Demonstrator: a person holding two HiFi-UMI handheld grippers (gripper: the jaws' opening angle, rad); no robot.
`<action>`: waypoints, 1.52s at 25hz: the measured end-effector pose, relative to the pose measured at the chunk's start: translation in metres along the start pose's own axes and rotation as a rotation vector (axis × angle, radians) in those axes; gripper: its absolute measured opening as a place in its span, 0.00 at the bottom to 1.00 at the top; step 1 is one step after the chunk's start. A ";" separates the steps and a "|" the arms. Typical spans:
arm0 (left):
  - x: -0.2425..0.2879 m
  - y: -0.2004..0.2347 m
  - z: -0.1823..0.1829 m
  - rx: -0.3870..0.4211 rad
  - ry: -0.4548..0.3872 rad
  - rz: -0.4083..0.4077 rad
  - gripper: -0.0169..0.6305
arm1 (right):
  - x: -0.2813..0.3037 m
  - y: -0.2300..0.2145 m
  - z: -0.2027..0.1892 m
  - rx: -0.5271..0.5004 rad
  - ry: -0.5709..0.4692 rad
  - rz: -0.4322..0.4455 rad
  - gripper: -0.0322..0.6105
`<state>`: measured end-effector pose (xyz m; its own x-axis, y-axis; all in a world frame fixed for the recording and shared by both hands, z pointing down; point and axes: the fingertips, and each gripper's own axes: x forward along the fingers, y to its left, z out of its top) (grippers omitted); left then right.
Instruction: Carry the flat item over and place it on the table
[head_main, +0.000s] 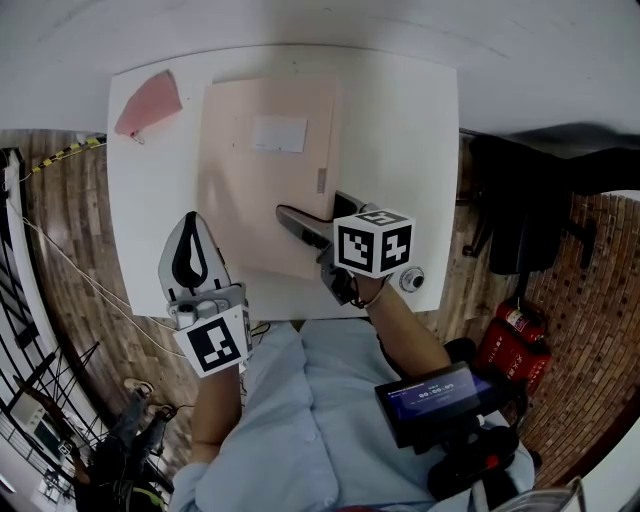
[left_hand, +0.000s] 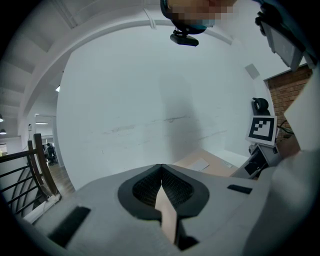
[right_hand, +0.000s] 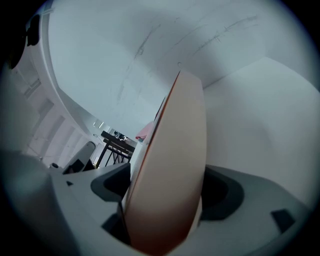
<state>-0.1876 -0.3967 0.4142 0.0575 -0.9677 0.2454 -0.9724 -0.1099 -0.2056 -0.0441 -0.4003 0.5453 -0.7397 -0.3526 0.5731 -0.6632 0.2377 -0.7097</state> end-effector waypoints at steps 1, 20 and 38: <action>0.000 0.000 0.000 0.000 0.000 0.000 0.04 | 0.000 -0.002 0.000 -0.009 -0.002 -0.013 0.71; -0.001 0.000 0.003 0.006 -0.009 -0.009 0.04 | -0.004 -0.030 0.007 -0.106 -0.037 -0.173 0.71; -0.036 -0.006 0.049 -0.032 -0.128 -0.064 0.04 | -0.062 0.040 0.033 -0.267 -0.325 -0.170 0.51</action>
<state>-0.1728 -0.3719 0.3605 0.1465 -0.9801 0.1337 -0.9723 -0.1676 -0.1628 -0.0207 -0.3987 0.4681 -0.5719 -0.6625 0.4837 -0.8098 0.3620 -0.4616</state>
